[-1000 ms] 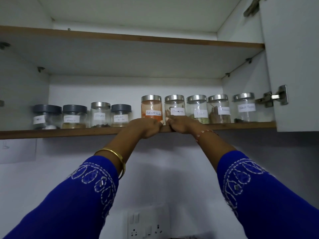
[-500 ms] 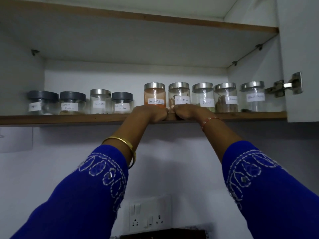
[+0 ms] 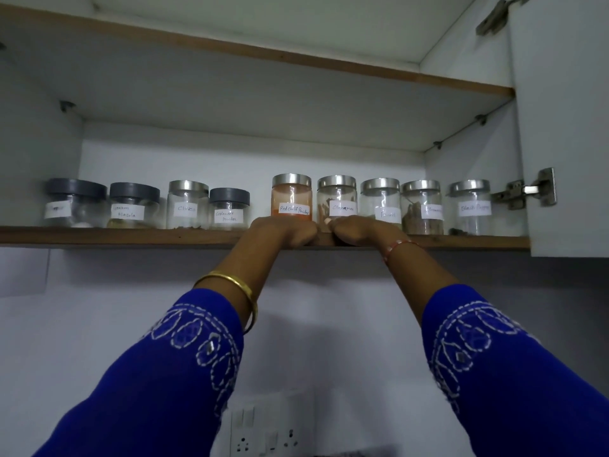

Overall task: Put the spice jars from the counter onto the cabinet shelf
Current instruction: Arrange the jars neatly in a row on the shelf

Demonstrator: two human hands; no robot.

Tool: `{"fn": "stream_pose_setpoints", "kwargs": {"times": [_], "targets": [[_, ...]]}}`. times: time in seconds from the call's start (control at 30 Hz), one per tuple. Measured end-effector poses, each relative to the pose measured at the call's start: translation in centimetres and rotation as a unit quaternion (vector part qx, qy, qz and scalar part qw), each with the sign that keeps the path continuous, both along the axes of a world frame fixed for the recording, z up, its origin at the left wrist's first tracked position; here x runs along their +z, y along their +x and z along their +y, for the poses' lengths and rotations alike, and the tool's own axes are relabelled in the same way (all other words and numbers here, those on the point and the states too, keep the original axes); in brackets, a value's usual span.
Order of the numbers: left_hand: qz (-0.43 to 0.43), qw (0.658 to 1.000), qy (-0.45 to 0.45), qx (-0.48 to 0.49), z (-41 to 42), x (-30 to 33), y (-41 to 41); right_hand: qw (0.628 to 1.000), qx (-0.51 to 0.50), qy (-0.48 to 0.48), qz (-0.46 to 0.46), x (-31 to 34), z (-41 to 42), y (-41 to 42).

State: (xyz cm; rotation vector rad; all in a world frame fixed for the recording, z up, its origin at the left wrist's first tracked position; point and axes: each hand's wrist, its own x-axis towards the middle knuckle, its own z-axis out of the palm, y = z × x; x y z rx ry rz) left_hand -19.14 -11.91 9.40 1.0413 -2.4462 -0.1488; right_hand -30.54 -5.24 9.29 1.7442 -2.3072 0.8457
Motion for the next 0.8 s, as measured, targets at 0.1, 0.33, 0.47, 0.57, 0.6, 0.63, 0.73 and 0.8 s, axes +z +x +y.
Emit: {"fn": "stream_pose_setpoints", "kwargs": {"times": [0.1,0.33,0.47,0.57,0.6,0.63,0.73,0.8], "targets": [[0.006,1.000,0.013,0.006,0.7,0.0,0.0,1.000,0.001,0.008,-0.001,0.3,-0.7,-0.7],[0.056,0.997,0.045,0.022,2.1,-0.5,-0.4,0.998,0.025,0.043,0.030,0.8,-7.5,-6.4],[0.087,0.993,0.063,0.047,3.1,-0.4,-0.7,0.998,0.022,0.037,0.036,0.7,-2.8,-3.5],[0.070,0.994,0.067,0.057,3.2,0.0,-0.8,0.998,0.016,0.046,0.040,1.8,-0.5,-2.5],[0.059,0.994,0.066,0.059,3.0,0.1,-0.8,0.998,0.014,0.050,0.047,2.0,-1.6,-3.3],[0.047,0.995,0.067,0.063,2.9,0.2,-0.8,0.996,0.016,0.058,0.068,2.2,-1.9,-3.4],[0.011,0.995,0.065,0.071,1.7,0.6,-1.1,0.991,0.020,0.086,0.099,2.6,-3.9,-4.5],[0.009,0.994,0.084,0.075,0.8,1.0,-1.2,0.987,0.031,0.113,0.110,3.0,-4.6,-4.6]]}}
